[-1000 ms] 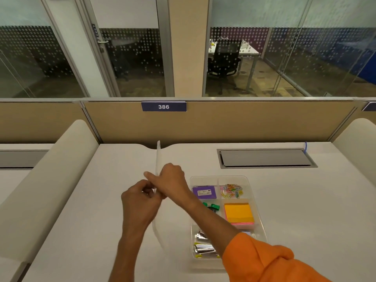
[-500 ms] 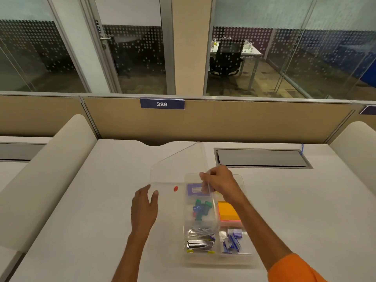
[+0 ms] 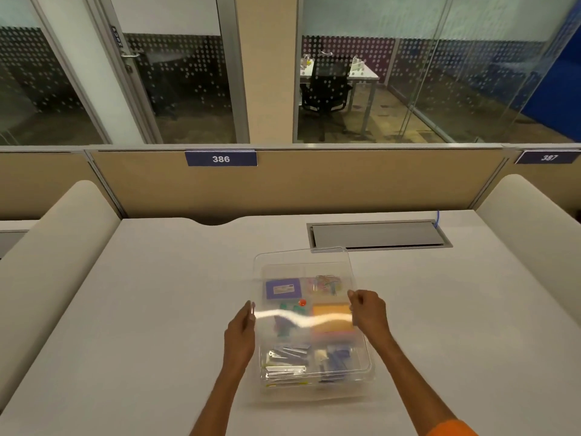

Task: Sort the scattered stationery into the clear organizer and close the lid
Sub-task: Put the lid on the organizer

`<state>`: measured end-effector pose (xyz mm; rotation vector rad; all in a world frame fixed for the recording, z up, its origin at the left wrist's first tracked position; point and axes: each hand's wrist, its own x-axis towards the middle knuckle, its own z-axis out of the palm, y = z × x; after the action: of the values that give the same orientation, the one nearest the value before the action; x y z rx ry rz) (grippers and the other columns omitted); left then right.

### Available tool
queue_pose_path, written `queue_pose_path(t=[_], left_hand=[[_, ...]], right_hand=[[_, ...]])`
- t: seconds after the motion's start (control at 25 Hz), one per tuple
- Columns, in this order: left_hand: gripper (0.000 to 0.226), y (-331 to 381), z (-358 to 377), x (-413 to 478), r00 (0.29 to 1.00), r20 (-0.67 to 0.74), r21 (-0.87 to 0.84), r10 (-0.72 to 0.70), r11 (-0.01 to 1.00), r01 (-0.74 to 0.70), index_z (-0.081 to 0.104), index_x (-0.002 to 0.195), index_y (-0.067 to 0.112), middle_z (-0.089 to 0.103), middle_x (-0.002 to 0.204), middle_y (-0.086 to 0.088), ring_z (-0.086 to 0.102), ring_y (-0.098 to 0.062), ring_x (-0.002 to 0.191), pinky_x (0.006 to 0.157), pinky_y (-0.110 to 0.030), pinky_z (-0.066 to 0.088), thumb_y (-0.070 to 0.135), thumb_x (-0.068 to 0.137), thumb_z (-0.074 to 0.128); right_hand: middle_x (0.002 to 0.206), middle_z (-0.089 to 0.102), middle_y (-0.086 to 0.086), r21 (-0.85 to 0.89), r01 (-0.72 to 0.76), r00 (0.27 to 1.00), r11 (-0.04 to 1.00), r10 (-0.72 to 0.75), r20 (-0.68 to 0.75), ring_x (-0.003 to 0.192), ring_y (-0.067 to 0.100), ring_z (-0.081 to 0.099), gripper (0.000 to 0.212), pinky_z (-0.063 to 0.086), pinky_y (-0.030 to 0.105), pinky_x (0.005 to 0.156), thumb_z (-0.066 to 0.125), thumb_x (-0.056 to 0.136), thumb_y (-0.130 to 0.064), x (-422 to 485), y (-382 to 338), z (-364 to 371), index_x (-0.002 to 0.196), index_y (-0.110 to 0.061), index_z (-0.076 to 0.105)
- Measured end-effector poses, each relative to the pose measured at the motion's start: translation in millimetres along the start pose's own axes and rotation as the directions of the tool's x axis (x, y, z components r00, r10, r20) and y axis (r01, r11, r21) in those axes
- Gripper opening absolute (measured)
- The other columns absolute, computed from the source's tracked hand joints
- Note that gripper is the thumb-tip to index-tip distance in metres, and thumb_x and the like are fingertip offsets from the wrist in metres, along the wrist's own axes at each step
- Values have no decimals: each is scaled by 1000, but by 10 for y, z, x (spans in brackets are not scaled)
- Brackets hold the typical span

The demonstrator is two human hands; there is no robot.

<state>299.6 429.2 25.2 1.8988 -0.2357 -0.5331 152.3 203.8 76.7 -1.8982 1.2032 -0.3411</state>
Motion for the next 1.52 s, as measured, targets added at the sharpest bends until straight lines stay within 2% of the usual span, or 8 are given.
queue_pose_path(t=[0.16, 0.28, 0.6, 1.0, 1.24, 1.32, 1.4, 1.52], left_hand=[[41, 28, 256, -72, 998, -57, 130, 21, 991, -13, 44, 143, 8, 53, 142, -12, 54, -28, 127, 105, -30, 40, 12, 103, 41], [42, 34, 351, -113, 997, -82, 128, -4, 992, 14, 41, 145, 8, 60, 133, -14, 62, -20, 102, 84, -20, 46, 10, 103, 38], [42, -15, 426, -173, 990, -138, 138, -21, 990, 40, 41, 145, 7, 60, 132, -15, 62, -32, 114, 100, -42, 48, 10, 103, 39], [43, -64, 452, -143, 990, -136, 152, -36, 987, 57, 41, 145, 9, 68, 115, -17, 67, -33, 98, 95, -46, 54, 13, 102, 41], [42, -80, 429, -61, 994, -103, 186, -45, 981, 64, 44, 143, 9, 67, 116, -18, 67, -33, 98, 94, -47, 54, 16, 101, 43], [48, -59, 437, -31, 996, -90, 235, -9, 972, 30, 34, 148, 11, 55, 139, -16, 57, -35, 123, 105, -47, 46, 19, 102, 42], [55, 17, 443, 43, 984, -62, 360, 164, 924, -131, 24, 152, 15, 28, 159, -7, 27, -29, 146, 119, -45, 25, 38, 103, 32], [79, 177, 490, 330, 885, 121, 556, 450, 707, -436, 16, 153, 20, 4, 160, 2, 1, -19, 150, 123, -41, 2, 67, 91, -2]], right_hand=[[75, 59, 17, -261, 77, 992, 962, -101, -80, 69, 27, 57, 39, 38, 32, 61, 42, 102, -23, -33, 310, 94, 68, -8, 50], [87, 61, 18, -358, 91, 988, 929, -130, -85, 80, 30, 60, 38, 42, 34, 66, 39, 103, -22, -24, 443, 137, 80, -1, 61], [90, 60, 14, -414, 129, 980, 901, -179, -83, 83, 28, 60, 35, 48, 36, 67, 37, 103, -22, 23, 561, 206, 87, -2, 61], [81, 62, 15, -350, 135, 979, 927, -178, -95, 70, 22, 56, 34, 40, 29, 62, 38, 103, -19, 13, 662, 270, 85, -1, 59], [99, 65, 13, -524, 60, 992, 850, -110, -64, 88, 24, 62, 40, 53, 35, 74, 31, 104, -28, 95, 640, 246, 99, -5, 63], [119, 59, 13, -613, 74, 982, 787, -164, -93, 104, 25, 58, 43, 52, 34, 84, 31, 103, -36, 129, 608, 267, 125, -8, 55], [142, 47, 14, -581, 147, 966, 801, -243, -90, 125, 29, 49, 54, 44, 39, 101, 34, 101, -44, 170, 531, 319, 144, -11, 40], [162, 17, 4, -554, 328, 931, 765, -361, 53, 149, 23, 18, 63, 15, 34, 120, 29, 100, -51, 303, 320, 450, 154, -19, 19]])
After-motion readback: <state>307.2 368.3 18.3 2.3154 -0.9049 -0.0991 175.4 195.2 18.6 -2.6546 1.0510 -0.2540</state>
